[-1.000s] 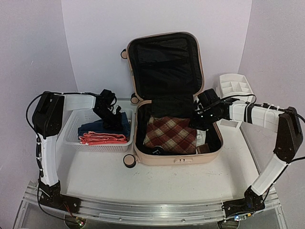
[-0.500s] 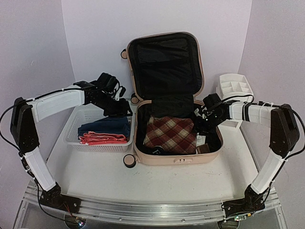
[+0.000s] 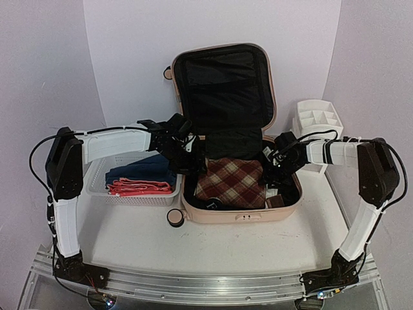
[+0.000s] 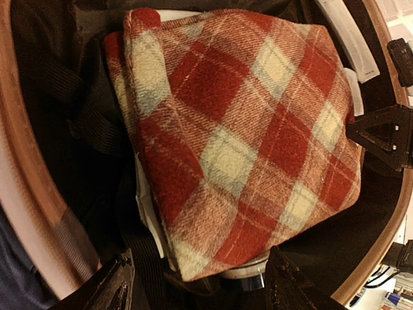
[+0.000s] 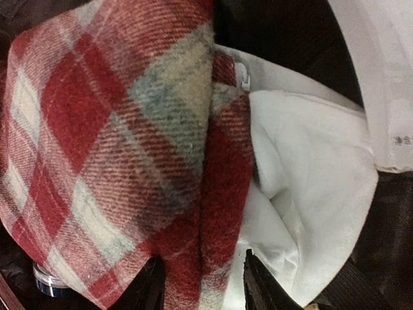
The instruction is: Open, take out, and arrange the luggage
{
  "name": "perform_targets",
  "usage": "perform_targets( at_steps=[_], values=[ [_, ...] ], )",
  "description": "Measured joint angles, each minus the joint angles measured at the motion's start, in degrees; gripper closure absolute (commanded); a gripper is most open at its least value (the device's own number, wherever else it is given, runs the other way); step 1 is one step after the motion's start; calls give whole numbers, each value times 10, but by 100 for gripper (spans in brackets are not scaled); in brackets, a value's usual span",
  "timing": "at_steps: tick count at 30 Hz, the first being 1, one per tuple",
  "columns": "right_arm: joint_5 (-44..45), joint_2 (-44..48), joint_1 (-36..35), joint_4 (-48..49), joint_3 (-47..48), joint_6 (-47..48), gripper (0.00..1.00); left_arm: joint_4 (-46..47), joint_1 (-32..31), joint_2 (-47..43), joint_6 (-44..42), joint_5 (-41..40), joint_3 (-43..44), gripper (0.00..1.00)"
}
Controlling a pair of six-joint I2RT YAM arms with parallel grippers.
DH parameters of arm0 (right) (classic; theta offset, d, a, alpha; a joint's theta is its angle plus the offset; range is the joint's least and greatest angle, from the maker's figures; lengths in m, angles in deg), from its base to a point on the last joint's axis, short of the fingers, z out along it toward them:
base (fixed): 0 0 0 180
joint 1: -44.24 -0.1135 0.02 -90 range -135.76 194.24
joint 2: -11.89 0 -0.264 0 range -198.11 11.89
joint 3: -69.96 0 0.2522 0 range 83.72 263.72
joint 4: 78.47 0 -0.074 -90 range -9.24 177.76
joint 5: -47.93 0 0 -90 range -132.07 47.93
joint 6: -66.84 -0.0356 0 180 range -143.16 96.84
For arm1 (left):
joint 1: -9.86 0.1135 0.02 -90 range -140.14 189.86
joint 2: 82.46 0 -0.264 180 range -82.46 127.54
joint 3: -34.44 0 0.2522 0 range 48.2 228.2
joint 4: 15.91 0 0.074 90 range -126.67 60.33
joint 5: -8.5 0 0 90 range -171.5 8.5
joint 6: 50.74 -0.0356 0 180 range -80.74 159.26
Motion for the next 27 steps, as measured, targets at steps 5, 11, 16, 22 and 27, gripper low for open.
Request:
perform_targets(
  at_steps=[5,11,16,22,27],
  values=[
    [-16,-17,4,12,0,-5,72,-1,1,31,4,3,25,29],
    [-29,-22,5,25,-1,-16,100,-28,1,75,13,0,82,29],
    [-29,-10,9,30,-9,-20,100,-48,0,100,20,-8,115,27],
    [-29,22,17,30,-17,-20,100,-56,-1,118,31,-4,138,32],
    [-34,23,20,33,-21,-20,100,-55,1,144,40,12,161,36]
  ],
)
